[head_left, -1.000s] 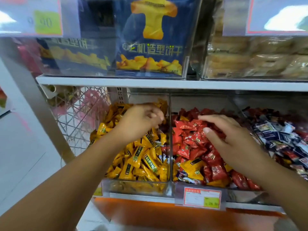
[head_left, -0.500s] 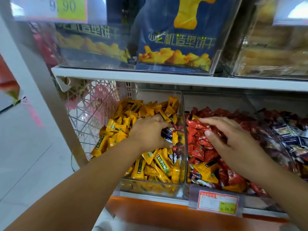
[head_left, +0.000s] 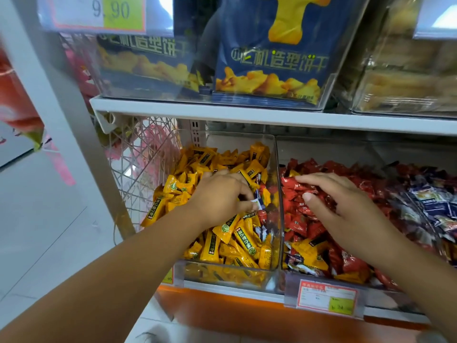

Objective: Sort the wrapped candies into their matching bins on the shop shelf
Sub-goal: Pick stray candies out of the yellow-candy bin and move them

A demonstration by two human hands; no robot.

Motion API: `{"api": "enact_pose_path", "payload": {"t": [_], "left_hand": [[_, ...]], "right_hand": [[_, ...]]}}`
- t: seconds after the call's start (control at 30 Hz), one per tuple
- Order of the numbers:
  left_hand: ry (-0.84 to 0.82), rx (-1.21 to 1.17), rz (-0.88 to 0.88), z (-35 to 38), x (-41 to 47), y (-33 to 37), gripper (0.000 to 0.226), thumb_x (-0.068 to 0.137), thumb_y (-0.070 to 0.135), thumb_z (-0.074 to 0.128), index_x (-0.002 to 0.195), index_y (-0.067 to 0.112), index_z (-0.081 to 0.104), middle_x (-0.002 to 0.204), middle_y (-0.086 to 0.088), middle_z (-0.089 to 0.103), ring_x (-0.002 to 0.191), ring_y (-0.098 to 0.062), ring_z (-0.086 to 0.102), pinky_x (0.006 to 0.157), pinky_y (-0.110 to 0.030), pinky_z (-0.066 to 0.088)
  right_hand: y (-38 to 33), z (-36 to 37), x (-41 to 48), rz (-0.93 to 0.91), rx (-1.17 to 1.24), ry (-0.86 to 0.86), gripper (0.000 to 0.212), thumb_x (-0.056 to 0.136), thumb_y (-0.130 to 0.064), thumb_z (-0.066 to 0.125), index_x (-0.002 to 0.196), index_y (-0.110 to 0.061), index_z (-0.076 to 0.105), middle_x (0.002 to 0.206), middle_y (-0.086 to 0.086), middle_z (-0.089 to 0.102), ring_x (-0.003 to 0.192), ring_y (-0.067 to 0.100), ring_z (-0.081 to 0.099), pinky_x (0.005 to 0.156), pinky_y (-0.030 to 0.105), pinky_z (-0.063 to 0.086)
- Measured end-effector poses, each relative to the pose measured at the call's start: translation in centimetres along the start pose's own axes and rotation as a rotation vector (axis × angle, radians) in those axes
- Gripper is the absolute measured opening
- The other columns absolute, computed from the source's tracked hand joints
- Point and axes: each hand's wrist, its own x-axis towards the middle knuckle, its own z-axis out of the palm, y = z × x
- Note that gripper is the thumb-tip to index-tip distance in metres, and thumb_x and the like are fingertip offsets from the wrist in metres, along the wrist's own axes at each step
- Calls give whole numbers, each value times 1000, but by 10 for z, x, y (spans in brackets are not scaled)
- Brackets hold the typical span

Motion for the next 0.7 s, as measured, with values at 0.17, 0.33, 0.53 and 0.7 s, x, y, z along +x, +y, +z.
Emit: {"api": "enact_pose_path", "payload": {"t": [0.17, 0.33, 0.53, 0.7], "left_hand": [[74, -216, -27, -12, -10, -4, 20, 90, 47, 59, 88, 28, 64, 90, 10, 65, 85, -4, 52, 81, -33, 41], [95, -535, -93, -17, -11, -13, 17, 95, 17, 53, 90, 32, 46, 89, -6, 69, 68, -24, 64, 57, -45, 50], [-130, -110, -18, -14, -7, 2, 37, 84, 57, 62, 117, 41, 55, 91, 13, 51, 75, -6, 50, 77, -28, 36], [-92, 184, 31, -5, 4, 8, 43, 76, 68, 63, 109, 40, 64, 103, 14, 49, 102, -9, 54, 88, -35, 31]], "right_hand": [[0, -2, -3, -4, -18, -1, 33, 96, -34, 47, 128, -40, 54, 123, -23, 44, 115, -15, 26, 90, -9, 7], [0, -5, -6, -6, -15, -2, 33, 96, -37, 46, 127, -45, 51, 124, -26, 41, 115, -19, 22, 89, -10, 5], [1, -5, -5, 1, -28, -3, 34, 96, -39, 46, 128, -45, 51, 123, -27, 41, 117, -16, 25, 92, -3, 11], [3, -5, -5, 7, -33, -14, 35, 95, -39, 45, 130, -44, 50, 122, -29, 40, 117, -15, 25, 95, 1, 13]]}}
